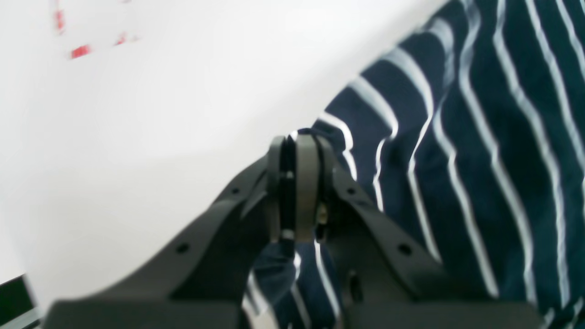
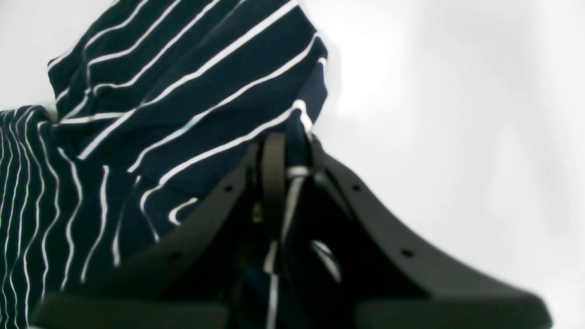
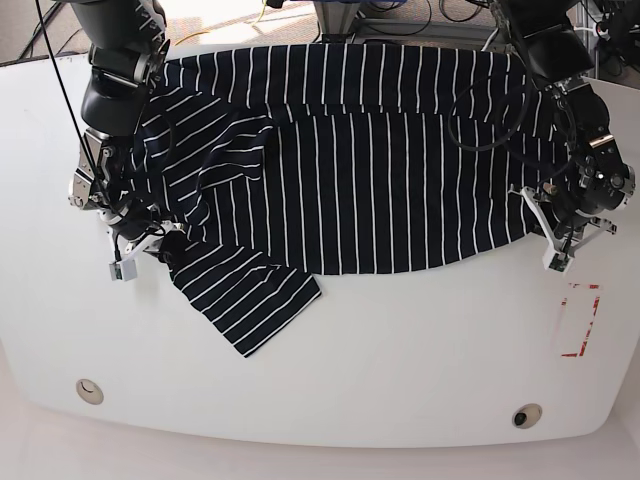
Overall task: Layout the t-shirt on the table in an organized manner, then fold the t-shirt properly
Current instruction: 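Drag the grasped fabric inward with the left gripper toward the right gripper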
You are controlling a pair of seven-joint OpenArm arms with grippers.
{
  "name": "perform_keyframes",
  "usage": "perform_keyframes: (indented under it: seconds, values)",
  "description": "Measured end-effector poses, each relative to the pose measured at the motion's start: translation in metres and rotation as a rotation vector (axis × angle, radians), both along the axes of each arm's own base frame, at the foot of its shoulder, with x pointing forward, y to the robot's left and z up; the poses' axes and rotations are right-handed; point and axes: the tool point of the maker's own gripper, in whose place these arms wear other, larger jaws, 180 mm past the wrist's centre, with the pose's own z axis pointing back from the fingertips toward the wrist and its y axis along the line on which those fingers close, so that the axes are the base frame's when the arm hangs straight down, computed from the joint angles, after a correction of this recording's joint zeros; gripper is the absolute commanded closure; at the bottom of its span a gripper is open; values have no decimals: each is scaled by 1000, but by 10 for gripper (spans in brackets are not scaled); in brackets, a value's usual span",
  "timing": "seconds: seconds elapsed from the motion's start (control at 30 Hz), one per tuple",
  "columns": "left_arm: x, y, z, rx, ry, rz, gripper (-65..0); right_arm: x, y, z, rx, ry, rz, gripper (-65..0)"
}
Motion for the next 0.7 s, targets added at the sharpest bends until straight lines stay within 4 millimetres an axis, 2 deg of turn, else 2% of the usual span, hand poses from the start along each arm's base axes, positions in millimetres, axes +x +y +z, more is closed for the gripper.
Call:
perform_keyframes:
  seconds: [0.13,0.3,0.37,0.57,0.7]
  values:
    - [-12,-24,-4,27,20,-84,-22,0,0,0,0,-1,0,-60]
    - [-23,-69,-7,26,25,-231,-22,1,0,1,0,-1,1,-60]
    - [-29,-81,-11,28,36,-269,-22,1,0,1,-1,-1,1,-60]
    - [-46,-105,-24,28,84,-358,-24,1,0,0,0,0,1,-60]
    - [-49,-113,-26,19,90,-381,-35,1,0,0,-1,-1,1,-60]
